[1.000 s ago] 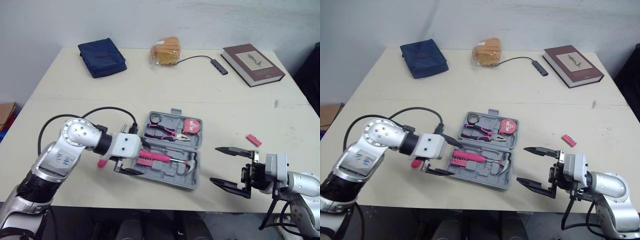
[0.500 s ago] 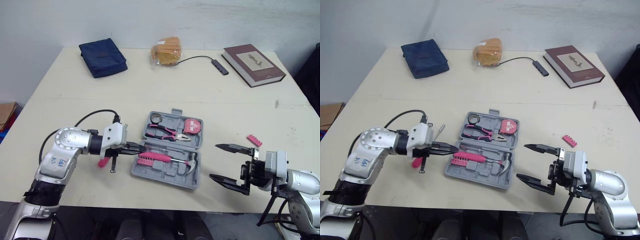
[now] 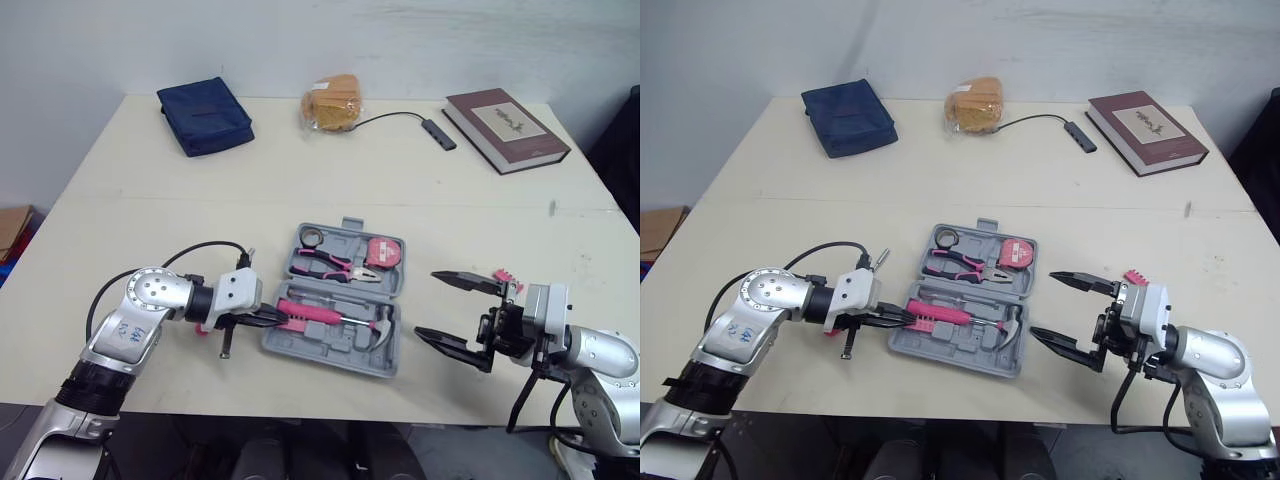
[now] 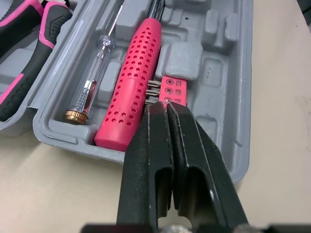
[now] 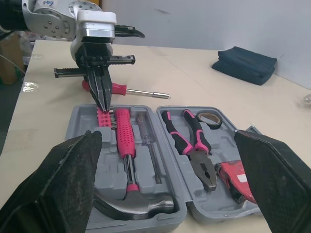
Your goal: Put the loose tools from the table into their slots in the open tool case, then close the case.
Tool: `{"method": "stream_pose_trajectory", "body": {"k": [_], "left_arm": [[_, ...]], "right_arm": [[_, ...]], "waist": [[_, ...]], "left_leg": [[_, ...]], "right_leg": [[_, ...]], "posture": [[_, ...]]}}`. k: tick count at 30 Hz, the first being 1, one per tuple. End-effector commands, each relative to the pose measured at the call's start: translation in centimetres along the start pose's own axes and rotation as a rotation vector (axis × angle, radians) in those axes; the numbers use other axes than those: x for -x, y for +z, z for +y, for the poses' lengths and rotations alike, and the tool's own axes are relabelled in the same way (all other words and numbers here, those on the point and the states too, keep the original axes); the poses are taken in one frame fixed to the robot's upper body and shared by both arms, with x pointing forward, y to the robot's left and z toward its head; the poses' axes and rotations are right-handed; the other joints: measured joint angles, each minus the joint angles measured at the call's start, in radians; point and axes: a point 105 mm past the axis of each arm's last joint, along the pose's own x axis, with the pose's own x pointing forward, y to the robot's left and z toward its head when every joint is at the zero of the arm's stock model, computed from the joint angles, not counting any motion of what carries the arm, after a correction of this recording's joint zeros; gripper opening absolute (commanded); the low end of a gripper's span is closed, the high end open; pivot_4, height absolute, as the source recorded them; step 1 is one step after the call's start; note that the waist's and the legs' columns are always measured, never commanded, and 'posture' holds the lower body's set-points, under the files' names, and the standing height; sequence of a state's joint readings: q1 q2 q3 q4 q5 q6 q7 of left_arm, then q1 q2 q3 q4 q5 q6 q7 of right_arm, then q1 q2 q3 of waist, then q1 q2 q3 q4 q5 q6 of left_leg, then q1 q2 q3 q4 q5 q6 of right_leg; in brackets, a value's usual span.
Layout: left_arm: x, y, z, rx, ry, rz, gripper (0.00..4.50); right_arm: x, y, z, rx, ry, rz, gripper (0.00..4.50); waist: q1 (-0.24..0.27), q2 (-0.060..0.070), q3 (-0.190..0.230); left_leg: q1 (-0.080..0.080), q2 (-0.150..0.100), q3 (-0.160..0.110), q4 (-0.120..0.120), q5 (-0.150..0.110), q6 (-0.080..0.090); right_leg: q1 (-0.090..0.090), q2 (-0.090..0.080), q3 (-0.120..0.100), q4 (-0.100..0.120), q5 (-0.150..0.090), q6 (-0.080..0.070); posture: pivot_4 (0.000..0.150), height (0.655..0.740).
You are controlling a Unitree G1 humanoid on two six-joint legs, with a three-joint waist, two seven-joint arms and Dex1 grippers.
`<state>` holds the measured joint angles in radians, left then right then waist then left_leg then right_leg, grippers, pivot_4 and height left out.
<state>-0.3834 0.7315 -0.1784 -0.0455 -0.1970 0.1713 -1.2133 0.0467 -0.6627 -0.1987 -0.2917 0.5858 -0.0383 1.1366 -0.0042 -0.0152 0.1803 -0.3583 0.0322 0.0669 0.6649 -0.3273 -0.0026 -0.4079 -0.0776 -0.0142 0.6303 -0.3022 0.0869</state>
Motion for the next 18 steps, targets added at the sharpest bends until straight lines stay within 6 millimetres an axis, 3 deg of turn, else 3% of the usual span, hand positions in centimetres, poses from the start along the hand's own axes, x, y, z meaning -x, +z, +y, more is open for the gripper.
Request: {"method": "stream_pose_trajectory", "body": {"k": [1, 11, 14, 18], "left_arm": [[-0.3, -2.0, -0.3, 0.036, 0.002, 0.108, 0.02], [-1.2, -5.4, -1.9, -0.007, -0.103, 0.348, 0.02], [-2.4, -2.4, -1.4, 0.034, -0.053, 0.113, 0.02], [-0.8, 0.1, -0.2, -0.066, 0.041, -0.078, 0.02]], "right_arm": [[-0.7, 1.0, 0.1, 0.033, 0.017, -0.021, 4.50], [-1.1, 1.3, -0.3, 0.044, 0.009, -0.025, 4.50], [-0.9, 1.3, -0.4, 0.048, -0.006, -0.020, 4.50], [0.6, 1.0, -1.2, 0.065, -0.071, 0.019, 4.50]], "waist": [[0.000, 0.000, 0.000], [0.000, 0.007, -0.008], [0.000, 0.010, -0.010], [0.004, 0.008, -0.009]], "left_leg": [[0.000, 0.000, 0.000, 0.000, 0.000, 0.000], [0.008, 0.000, 0.000, -0.001, 0.000, 0.001], [0.018, 0.000, 0.002, -0.004, -0.002, 0.002], [0.016, 0.000, 0.001, -0.005, -0.002, 0.002]], "right_leg": [[0.000, 0.000, 0.000, 0.000, 0.000, 0.000], [0.010, 0.000, 0.000, -0.002, 0.000, 0.000], [0.018, 0.000, 0.002, -0.004, -0.001, -0.001], [0.017, -0.002, 0.001, -0.004, -0.001, -0.001]], "posture": [[0.150, 0.7400], [0.150, 0.7400], [0.150, 0.7400], [0.150, 0.7400]]}}
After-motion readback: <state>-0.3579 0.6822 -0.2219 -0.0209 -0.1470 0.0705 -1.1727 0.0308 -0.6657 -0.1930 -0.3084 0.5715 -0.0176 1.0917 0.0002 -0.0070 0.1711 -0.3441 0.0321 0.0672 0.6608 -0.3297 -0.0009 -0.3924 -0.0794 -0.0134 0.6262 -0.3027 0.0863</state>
